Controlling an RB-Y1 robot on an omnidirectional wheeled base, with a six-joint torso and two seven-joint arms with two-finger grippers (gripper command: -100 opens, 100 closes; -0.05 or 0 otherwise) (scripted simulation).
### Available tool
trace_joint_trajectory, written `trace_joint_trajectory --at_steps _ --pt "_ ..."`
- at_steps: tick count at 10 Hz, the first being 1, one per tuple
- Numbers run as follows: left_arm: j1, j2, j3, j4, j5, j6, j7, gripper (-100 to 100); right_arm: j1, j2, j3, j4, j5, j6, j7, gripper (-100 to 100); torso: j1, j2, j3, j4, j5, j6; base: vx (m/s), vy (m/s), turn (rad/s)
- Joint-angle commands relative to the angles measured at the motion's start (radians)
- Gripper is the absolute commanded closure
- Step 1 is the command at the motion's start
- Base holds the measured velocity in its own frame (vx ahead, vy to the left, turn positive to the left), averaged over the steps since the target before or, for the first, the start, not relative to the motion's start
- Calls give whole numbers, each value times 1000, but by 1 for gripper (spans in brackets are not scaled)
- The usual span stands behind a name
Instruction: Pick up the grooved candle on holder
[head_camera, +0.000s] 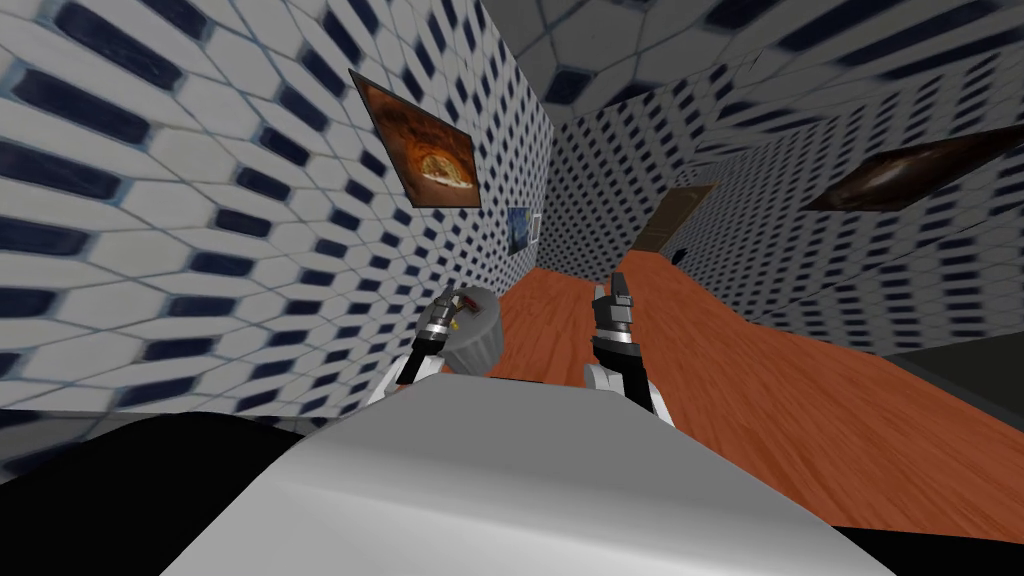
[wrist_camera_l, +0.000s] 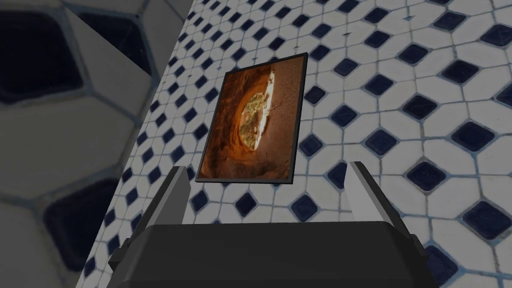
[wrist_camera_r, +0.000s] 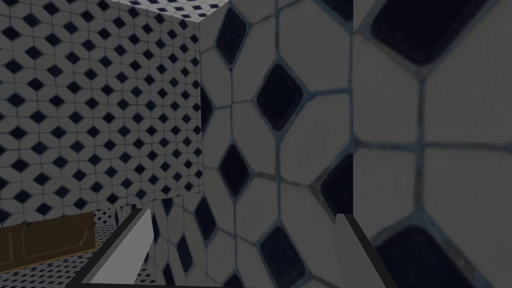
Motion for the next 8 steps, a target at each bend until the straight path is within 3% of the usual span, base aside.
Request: trace_joint_trajectory --at_steps 1,2,8 --pt "-5 23 -14 45 -17 14 -17 -100 0 0 0 0 0 0 0 0 0 0 0 0 0 0 -55 11 -138" --pt "-5 23 -14 45 -17 14 -17 -100 0 0 0 0 0 0 0 0 0 1 0 0 0 0 -44 8 -31" --pt "-42 117 -36 210 -55 54 -52 -100 0 0 0 0 0 0 0 0 0 -1 0 0 0 0 -37 11 -93"
